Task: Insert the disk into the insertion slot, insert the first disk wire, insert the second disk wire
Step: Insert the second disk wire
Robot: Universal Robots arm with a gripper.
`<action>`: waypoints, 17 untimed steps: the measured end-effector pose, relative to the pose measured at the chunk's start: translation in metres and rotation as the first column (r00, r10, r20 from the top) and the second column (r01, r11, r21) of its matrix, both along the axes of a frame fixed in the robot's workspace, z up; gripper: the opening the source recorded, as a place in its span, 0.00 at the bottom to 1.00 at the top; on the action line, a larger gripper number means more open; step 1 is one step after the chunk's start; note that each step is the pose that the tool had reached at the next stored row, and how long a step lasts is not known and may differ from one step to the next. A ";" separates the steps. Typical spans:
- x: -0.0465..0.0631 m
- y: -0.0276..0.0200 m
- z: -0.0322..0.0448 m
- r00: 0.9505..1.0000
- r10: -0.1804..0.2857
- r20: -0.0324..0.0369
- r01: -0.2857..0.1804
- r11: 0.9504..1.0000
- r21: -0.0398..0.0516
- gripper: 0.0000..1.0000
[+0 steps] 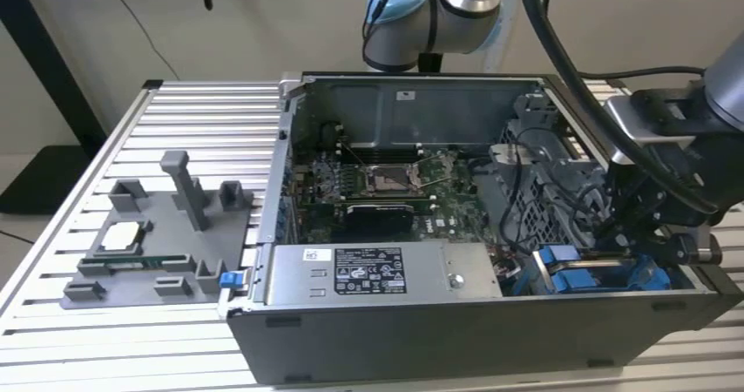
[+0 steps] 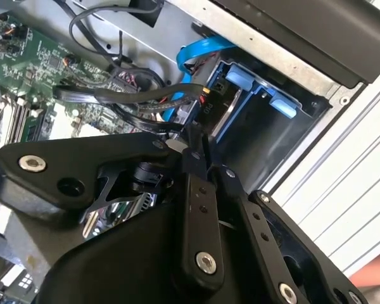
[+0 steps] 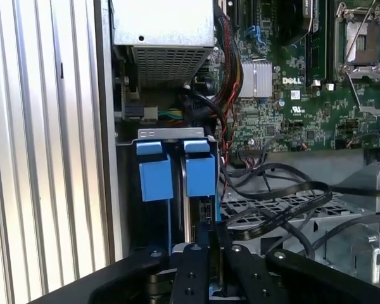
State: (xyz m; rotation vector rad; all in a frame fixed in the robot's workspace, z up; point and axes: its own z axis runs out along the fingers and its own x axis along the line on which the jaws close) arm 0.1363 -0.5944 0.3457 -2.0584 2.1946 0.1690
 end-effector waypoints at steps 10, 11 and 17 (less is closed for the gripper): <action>0.000 0.0025 -0.0034 1.000 0.001 0.005 -0.001 1.000 0.001 0.00; 0.000 0.0027 -0.0038 1.000 0.001 0.005 -0.001 1.000 0.002 0.00; 0.000 0.0029 -0.0063 1.000 0.002 0.008 -0.002 1.000 0.003 0.00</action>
